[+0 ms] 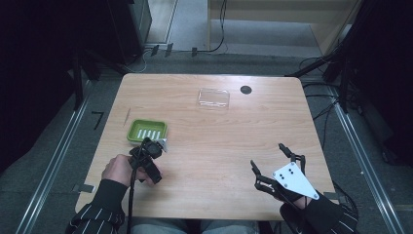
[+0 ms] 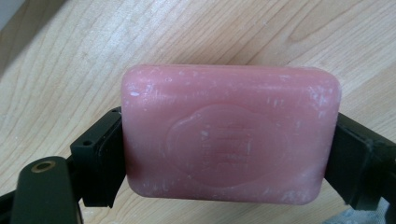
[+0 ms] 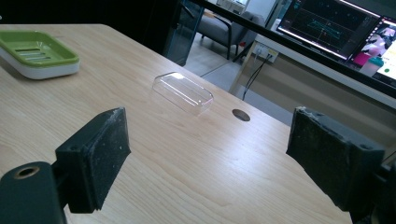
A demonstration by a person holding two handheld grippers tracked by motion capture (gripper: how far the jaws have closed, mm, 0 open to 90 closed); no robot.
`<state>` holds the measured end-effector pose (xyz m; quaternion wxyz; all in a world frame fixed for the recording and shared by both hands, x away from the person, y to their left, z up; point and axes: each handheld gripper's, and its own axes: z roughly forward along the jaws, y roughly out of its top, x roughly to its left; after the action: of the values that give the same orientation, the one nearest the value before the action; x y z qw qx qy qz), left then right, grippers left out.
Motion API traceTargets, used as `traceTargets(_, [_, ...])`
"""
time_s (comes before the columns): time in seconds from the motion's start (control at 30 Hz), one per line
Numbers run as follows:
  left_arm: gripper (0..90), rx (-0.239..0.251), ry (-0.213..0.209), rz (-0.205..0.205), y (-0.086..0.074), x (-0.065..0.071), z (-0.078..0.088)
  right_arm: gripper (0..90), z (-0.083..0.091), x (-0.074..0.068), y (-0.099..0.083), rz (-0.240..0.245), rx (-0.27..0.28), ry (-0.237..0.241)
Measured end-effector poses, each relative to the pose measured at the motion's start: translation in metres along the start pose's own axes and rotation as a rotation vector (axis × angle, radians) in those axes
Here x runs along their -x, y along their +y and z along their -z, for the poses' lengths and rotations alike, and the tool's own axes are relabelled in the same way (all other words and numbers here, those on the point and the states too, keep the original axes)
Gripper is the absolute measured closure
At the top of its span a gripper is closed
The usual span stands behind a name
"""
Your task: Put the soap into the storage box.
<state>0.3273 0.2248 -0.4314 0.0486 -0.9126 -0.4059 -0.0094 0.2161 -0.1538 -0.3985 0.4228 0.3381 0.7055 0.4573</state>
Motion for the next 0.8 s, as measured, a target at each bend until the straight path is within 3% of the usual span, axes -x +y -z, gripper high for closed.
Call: traceTargets(0.8, [13.9, 0.025, -0.010, 0.060, 0.000, -0.023, 0.009, 13.2, 0.000, 0.000, 0.000, -0.002, 0.002, -0.001])
